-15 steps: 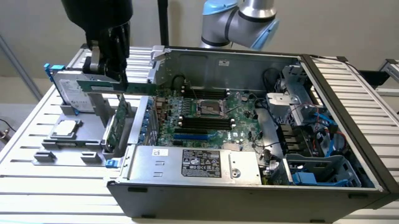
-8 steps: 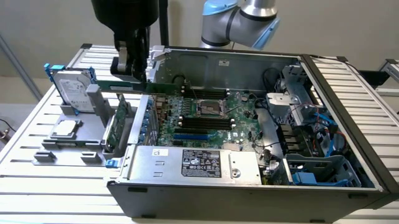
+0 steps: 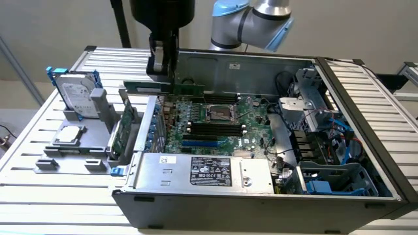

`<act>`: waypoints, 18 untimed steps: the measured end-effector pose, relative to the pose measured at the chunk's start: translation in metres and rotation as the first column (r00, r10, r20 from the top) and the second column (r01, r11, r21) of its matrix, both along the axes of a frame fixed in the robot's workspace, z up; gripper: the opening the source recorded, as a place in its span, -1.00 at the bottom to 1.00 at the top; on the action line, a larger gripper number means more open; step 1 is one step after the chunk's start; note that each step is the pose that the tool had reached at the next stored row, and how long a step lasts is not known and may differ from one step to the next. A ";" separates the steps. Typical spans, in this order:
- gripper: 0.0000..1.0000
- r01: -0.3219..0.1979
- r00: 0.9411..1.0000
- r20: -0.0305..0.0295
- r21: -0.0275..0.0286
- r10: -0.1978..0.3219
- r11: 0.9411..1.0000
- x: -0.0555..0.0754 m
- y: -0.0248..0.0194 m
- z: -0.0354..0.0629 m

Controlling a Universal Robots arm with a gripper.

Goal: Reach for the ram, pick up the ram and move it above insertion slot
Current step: 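Pick up the ram and move it above insertion slot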

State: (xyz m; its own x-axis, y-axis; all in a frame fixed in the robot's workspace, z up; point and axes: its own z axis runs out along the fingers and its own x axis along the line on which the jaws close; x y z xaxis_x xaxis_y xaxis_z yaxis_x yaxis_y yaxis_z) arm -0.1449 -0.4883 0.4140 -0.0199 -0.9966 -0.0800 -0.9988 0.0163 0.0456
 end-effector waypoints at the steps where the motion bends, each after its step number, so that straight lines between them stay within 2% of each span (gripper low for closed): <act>1: -0.73 0.000 1.000 0.000 0.000 0.000 1.000 0.003 0.0026 -0.0003; 6: -0.73 0.000 1.000 0.000 0.000 0.000 1.000 0.017 0.0165 -0.0020; 15: -0.73 0.000 1.000 0.000 0.000 0.000 1.000 0.040 0.0445 -0.0056; 18: -0.73 0.000 1.000 0.000 0.000 0.000 1.000 0.046 0.0502 -0.0079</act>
